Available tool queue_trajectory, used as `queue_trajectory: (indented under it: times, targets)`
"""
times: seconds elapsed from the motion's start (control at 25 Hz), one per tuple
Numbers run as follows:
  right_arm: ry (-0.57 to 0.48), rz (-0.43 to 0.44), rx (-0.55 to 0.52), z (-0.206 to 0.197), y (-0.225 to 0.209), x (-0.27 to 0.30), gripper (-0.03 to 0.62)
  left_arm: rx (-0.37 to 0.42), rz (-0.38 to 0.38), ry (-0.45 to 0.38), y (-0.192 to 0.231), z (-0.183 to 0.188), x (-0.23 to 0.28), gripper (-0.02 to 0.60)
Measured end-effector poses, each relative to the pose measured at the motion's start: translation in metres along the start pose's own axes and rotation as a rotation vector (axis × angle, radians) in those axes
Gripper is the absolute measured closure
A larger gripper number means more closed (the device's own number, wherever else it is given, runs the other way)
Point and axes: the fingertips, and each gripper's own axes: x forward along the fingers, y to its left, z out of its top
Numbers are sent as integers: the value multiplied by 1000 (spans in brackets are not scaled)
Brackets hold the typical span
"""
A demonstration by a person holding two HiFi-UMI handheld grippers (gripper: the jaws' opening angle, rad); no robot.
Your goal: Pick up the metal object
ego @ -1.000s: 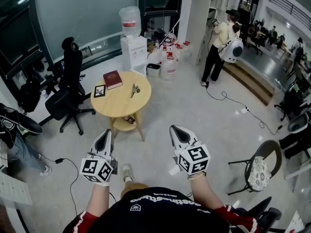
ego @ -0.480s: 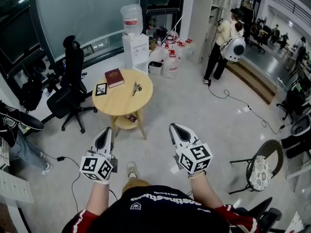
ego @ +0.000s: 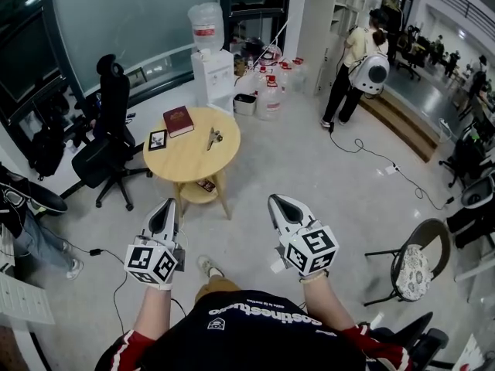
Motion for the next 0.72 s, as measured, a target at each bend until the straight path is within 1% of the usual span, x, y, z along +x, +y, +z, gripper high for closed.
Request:
queue_trajectory:
  times: [0.2, 0.32, 0.56, 0.72]
  targets:
    - [-3, -14, 2, 4, -10, 3, 566, 7, -22, -4, -1, 3, 15, 565]
    - [-2, -16, 0, 6, -16, 6, 565, 4, -23, -5, -1, 4, 22, 565]
    - [31, 2, 14, -1, -21, 19, 565, -23, 21, 42, 8, -15, 15, 565]
    - [52, 28, 12, -8, -20, 34, 565, -43, 57, 48, 22, -25, 12, 565]
